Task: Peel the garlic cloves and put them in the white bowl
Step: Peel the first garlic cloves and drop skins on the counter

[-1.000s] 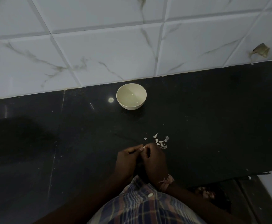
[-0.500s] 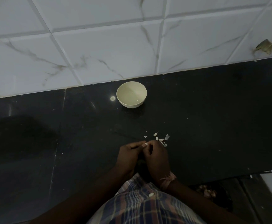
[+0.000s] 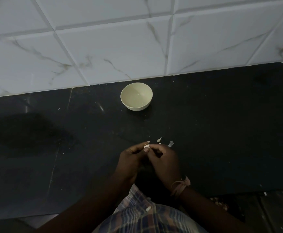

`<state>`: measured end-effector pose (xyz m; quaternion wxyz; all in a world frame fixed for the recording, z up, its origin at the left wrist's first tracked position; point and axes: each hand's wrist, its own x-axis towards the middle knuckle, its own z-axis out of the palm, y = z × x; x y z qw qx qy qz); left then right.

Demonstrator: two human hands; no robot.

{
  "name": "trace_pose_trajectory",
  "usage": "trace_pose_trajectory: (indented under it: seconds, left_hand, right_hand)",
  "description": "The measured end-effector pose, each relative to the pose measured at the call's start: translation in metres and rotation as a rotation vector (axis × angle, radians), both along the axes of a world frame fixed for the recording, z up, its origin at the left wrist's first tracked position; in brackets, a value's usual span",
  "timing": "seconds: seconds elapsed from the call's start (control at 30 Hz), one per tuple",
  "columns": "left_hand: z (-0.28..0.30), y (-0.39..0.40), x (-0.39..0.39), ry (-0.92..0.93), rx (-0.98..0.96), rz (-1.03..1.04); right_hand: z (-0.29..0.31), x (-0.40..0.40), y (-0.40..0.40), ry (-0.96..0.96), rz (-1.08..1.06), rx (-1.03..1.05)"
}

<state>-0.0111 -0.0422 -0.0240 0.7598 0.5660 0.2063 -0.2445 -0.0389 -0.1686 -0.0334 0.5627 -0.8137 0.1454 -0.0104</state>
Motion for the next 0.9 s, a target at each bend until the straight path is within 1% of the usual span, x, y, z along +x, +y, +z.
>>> trace_pose_trajectory:
  seconds: [0.1, 0.2, 0.3, 0.43, 0.5, 0.67, 0.73, 0.83, 0.9]
  left_hand:
    - [0.005, 0.009, 0.005, 0.004, 0.012, -0.006]
    - [0.012, 0.014, 0.014, -0.041, 0.058, -0.047]
    - [0.017, 0.017, 0.017, -0.085, 0.113, -0.08]
    - [0.016, 0.024, 0.018, -0.114, 0.137, -0.129]
    - [0.017, 0.028, 0.019, -0.093, 0.105, -0.13]
    - [0.02, 0.026, 0.021, -0.014, -0.046, -0.112]
    - [0.02, 0.025, 0.024, 0.006, -0.056, -0.111]
    - [0.016, 0.026, 0.028, 0.02, -0.043, -0.17]
    - [0.012, 0.026, 0.03, 0.046, -0.044, -0.181]
  right_hand:
    - [0.007, 0.002, 0.008, 0.035, -0.031, 0.081]
    - [0.018, 0.008, 0.02, 0.044, -0.093, 0.093]
    - [0.021, 0.012, 0.03, 0.062, -0.169, 0.035]
    - [0.021, 0.014, 0.041, 0.037, -0.191, -0.076]
    - [0.02, 0.015, 0.045, 0.027, -0.2, -0.104]
    - [0.02, 0.016, 0.044, -0.004, -0.195, -0.165]
    - [0.019, 0.016, 0.04, -0.001, -0.178, -0.186]
    - [0.017, 0.017, 0.034, 0.047, -0.139, -0.199]
    - [0.018, 0.016, 0.028, 0.083, -0.095, -0.165]
